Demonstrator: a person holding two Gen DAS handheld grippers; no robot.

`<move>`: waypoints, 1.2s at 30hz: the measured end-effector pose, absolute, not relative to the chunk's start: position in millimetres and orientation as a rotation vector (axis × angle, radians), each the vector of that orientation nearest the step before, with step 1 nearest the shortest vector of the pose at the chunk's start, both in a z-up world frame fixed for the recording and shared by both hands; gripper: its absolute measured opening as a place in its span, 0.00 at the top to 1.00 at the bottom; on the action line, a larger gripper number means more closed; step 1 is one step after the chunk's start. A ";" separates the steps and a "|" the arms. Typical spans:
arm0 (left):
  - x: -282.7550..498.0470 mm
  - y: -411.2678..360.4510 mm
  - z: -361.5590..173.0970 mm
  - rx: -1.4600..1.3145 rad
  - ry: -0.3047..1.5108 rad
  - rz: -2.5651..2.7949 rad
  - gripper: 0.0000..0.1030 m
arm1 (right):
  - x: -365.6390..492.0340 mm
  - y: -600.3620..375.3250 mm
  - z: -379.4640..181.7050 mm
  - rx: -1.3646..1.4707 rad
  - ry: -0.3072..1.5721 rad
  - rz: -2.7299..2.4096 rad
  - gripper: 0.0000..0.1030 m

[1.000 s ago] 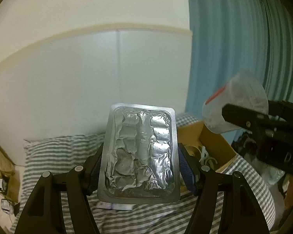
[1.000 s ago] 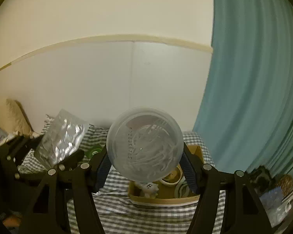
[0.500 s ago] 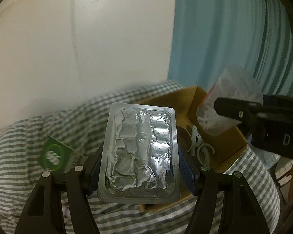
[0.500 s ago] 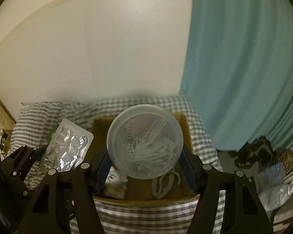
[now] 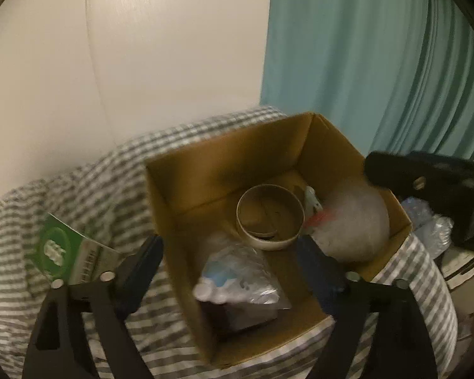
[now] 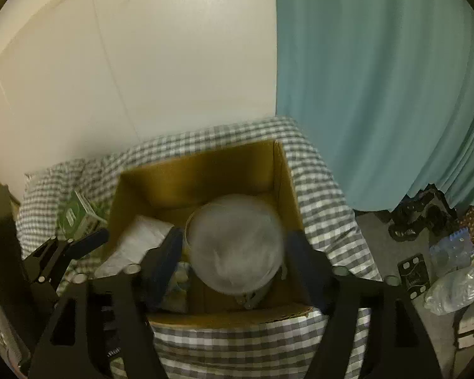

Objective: Organize objects
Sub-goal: 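Carry container and blister pack into the cardboard box and open both grippers, then return to the sheet and grasp the white ointment tube with the right gripper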

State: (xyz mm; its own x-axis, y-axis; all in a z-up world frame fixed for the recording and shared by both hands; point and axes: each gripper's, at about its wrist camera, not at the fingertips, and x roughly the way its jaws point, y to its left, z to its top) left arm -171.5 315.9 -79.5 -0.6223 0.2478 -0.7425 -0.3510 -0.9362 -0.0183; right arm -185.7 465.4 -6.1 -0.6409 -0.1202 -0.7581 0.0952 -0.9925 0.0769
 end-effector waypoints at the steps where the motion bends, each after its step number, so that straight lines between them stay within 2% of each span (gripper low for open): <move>1: -170.3 313.9 -76.8 -1.140 0.187 2.559 0.10 | -184.0 465.2 -1.0 1.251 -0.056 -2.755 0.24; 6: -156.2 284.6 -44.7 -1.106 0.130 2.599 0.09 | -164.6 469.4 28.8 1.130 -0.041 -2.829 0.23; 10: -138.0 249.4 -2.2 -1.043 0.093 2.674 0.03 | -135.8 454.9 56.8 1.012 0.001 -2.838 0.23; 14: -117.2 192.5 29.2 -0.994 0.113 2.782 0.01 | -101.0 415.7 81.9 0.889 0.050 -2.776 0.23; 18: -98.8 141.5 36.1 -0.984 0.134 2.870 0.00 | -76.4 367.3 88.0 0.824 0.128 -2.682 0.23; 26: -61.3 47.3 -12.5 -1.093 0.097 2.972 0.00 | -60.4 275.4 23.3 0.901 0.168 -2.513 0.23; 31: -69.7 22.3 -57.9 -1.180 0.068 2.973 0.00 | -73.9 224.3 -32.4 1.008 0.355 -2.433 0.24; 34: -76.3 14.6 -83.7 -1.218 0.065 2.960 0.00 | -90.8 199.7 -67.3 1.084 0.423 -2.388 0.37; 36: -84.8 7.5 -103.9 -1.279 0.052 2.947 0.00 | -102.6 193.6 -90.9 1.150 0.447 -2.358 0.40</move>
State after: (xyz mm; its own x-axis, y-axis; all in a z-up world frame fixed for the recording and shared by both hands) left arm -84.8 7.5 -103.9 -0.6807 -0.0783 -0.7284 0.0526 -0.9969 0.0580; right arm -102.6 193.6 -90.9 -0.5345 -0.2727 -0.8000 0.5467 -0.8334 -0.0812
